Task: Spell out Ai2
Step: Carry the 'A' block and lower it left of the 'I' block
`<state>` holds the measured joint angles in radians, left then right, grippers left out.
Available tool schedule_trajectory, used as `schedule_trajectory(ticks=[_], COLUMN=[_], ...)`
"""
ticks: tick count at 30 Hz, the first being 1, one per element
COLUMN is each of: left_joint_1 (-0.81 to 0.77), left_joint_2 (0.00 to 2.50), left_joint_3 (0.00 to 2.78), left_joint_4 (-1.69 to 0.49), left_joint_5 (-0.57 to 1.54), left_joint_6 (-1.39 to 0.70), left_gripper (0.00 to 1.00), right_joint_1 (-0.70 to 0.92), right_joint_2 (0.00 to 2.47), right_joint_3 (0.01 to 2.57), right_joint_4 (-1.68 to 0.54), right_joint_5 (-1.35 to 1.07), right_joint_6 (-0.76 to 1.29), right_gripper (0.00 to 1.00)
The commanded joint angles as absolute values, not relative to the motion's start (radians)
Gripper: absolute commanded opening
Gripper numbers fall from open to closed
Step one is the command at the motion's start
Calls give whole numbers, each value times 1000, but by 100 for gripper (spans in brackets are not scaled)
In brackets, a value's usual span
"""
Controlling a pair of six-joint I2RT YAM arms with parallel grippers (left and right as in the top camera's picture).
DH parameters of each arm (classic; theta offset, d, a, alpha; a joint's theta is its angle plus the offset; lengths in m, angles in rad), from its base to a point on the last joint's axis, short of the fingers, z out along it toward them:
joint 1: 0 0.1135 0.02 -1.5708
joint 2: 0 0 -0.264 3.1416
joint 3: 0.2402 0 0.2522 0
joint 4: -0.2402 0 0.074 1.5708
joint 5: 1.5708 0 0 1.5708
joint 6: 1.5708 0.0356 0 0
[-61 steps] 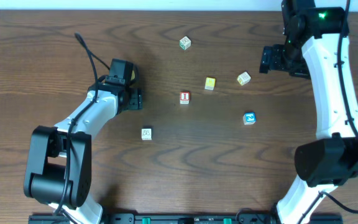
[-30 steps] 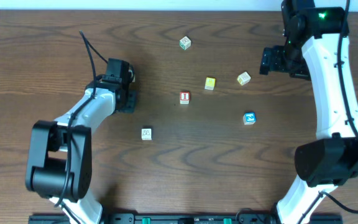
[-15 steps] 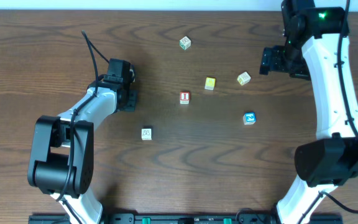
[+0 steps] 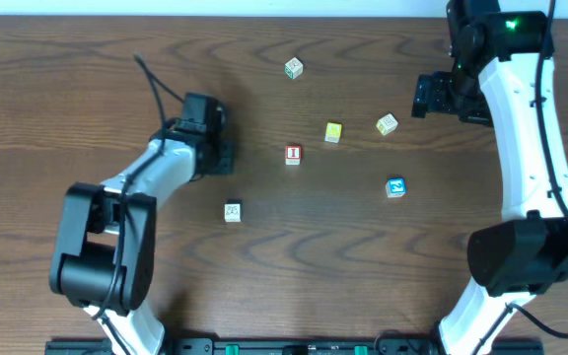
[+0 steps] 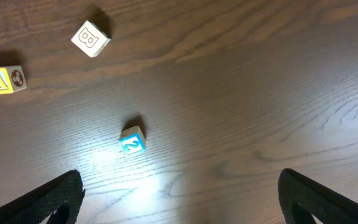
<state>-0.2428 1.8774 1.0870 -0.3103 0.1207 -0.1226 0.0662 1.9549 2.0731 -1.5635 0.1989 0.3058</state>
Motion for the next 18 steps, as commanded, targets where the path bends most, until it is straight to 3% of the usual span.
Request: schedule_trajectory(ticks=[1,18], left_joint_1=[-316,-410], left_joint_2=[1893,1903], left_joint_3=[1098,1228], left_joint_4=[-289,-284], left_joint_5=[98,41], left_joint_6=[-165,-199], left_gripper=[26,25], right_joint_1=[59,59], right_joint_2=[1943,1944], right_joint_3=[2081,2081], right_joint_4=[-1563,-1564], right_joint_5=[210,210], right_joint_6=[299,299], right_gripper=[99,99])
